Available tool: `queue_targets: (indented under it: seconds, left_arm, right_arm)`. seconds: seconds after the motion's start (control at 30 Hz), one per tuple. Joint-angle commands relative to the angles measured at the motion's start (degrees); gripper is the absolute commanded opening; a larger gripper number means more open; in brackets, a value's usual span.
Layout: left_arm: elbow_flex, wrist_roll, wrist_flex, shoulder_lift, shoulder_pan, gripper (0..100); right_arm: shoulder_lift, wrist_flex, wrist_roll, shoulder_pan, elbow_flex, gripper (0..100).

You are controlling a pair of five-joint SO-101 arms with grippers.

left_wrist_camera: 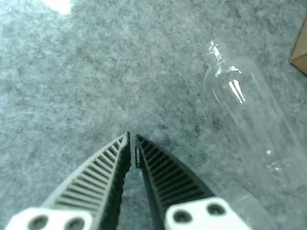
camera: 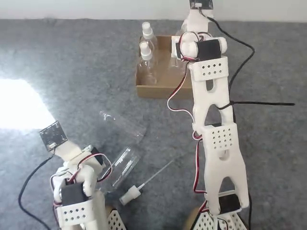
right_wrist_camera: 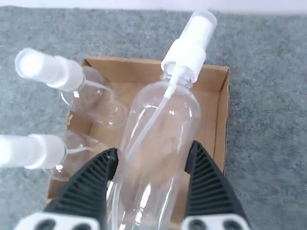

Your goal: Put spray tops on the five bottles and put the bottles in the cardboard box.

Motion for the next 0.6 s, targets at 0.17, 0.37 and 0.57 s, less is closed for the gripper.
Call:
queue_targets:
  seconds: [0.17,0.37,0.57]
  left_arm:
    - [-0.57,0.70,0.35,-0.53,-0.09,1]
    - [-0.57,0.70,0.35,-0.53,-0.09,1]
    - [-0.57,0.70,0.35,-0.53,-0.09,1]
  right_arm:
    - [-10.07,5.49,7.21,0.13,-3.25,1.7]
    - [-17.80,9.45,7.47,-0.84,-3.16,1.7]
    - [-24.57,9.80,7.65,-2.59,-3.16,1.7]
